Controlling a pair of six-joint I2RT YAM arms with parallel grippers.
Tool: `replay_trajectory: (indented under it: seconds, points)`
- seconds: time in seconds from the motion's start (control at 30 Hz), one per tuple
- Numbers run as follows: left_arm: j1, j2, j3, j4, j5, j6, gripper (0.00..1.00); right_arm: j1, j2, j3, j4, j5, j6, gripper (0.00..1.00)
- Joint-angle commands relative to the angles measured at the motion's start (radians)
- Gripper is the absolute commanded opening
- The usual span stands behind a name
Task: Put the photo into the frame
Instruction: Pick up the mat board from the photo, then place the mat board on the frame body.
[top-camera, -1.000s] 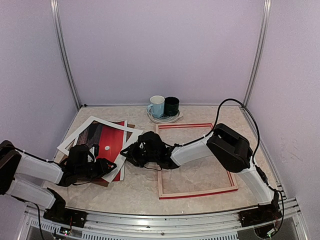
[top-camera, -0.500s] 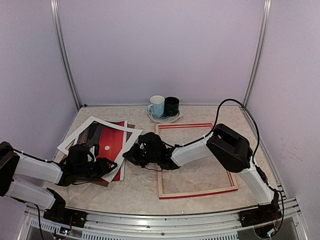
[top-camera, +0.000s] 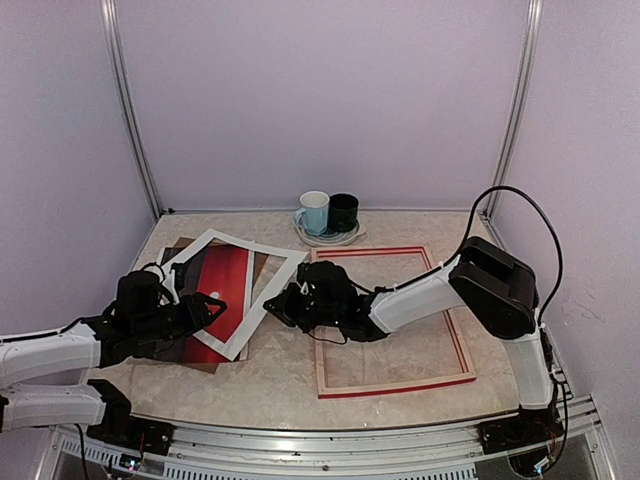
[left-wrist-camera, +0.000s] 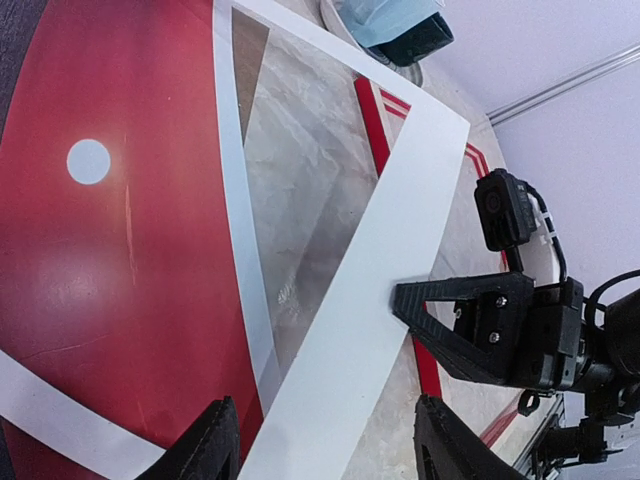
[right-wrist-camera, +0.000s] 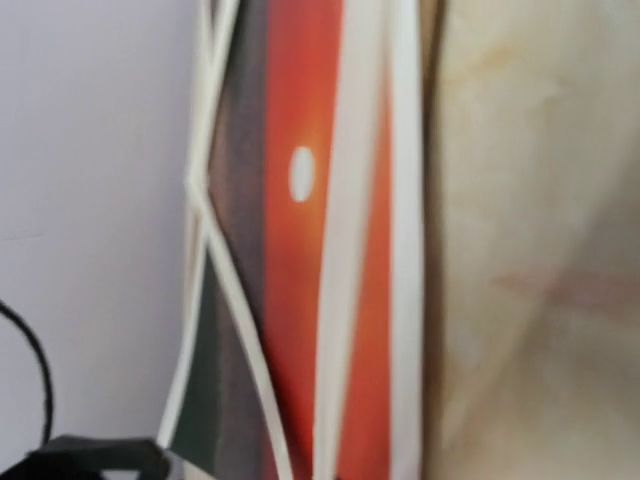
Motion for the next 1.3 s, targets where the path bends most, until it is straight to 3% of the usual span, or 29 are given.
replay_trajectory:
  seconds: [0.0, 0.37, 0.7, 0.93, 1.27]
  points:
    - [-0.001, -0.042, 0.022, -0.089, -0.023, 0.02, 0.6, 0.013, -0.127, -0.093, 0.027, 0.051, -0.003, 0.0]
    - [-0.005, -0.058, 0.036, -0.094, -0.027, 0.024, 0.6, 0.038, -0.461, -0.454, -0.056, 0.197, 0.091, 0.0]
    - [-0.043, -0.023, 0.067, -0.069, -0.034, 0.023, 0.6, 0.099, -0.798, -0.732, -0.221, 0.445, 0.206, 0.0]
    - [-0.086, 0.042, 0.095, -0.036, -0.046, 0.026, 0.61, 0.165, -0.985, -0.858, -0.393, 0.595, 0.371, 0.0]
    - [-0.113, 0.096, 0.127, -0.011, -0.043, 0.03, 0.61, 0.27, -1.106, -0.905, -0.625, 0.732, 0.578, 0.0]
